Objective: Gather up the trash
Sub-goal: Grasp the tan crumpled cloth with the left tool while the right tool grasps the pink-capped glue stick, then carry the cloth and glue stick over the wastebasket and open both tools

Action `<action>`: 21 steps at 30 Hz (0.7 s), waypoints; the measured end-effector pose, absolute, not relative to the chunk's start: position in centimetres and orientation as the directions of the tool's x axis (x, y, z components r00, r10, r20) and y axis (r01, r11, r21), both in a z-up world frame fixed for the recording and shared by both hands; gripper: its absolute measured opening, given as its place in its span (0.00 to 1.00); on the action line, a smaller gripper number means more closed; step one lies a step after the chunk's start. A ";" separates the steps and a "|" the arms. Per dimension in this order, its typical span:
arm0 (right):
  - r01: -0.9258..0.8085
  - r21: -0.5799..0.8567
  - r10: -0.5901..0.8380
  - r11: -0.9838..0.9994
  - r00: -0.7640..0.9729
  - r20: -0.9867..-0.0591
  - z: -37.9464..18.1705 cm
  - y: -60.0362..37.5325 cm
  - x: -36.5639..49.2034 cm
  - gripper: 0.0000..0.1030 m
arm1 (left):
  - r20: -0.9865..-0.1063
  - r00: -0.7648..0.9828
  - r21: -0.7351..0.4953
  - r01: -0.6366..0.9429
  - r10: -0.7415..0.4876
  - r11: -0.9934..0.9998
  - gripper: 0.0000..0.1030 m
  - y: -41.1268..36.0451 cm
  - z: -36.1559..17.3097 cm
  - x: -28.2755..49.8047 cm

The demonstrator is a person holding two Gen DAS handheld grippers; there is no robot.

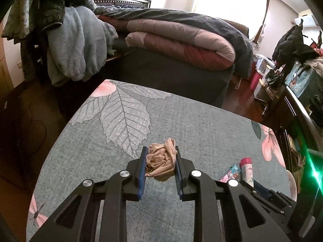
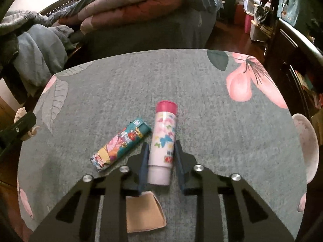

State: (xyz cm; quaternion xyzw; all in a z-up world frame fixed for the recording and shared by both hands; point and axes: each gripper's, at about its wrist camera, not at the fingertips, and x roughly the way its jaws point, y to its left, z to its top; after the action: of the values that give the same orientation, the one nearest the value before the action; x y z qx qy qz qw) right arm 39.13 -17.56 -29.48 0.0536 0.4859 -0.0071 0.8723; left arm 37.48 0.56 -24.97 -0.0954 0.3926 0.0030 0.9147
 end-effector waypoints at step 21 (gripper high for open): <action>0.109 0.226 0.113 0.968 0.616 -0.780 -25.6 -24.7 31.9 0.23 | -0.674 0.732 -0.154 -0.005 -0.102 0.988 0.24 -4.3 -20.9 34.1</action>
State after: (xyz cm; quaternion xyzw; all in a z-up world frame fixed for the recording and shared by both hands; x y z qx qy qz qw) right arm 31.92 -24.68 -25.60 0.1267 0.4381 0.0010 0.8900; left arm 34.14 -4.27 -20.93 -0.0729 0.3653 -0.0261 0.9277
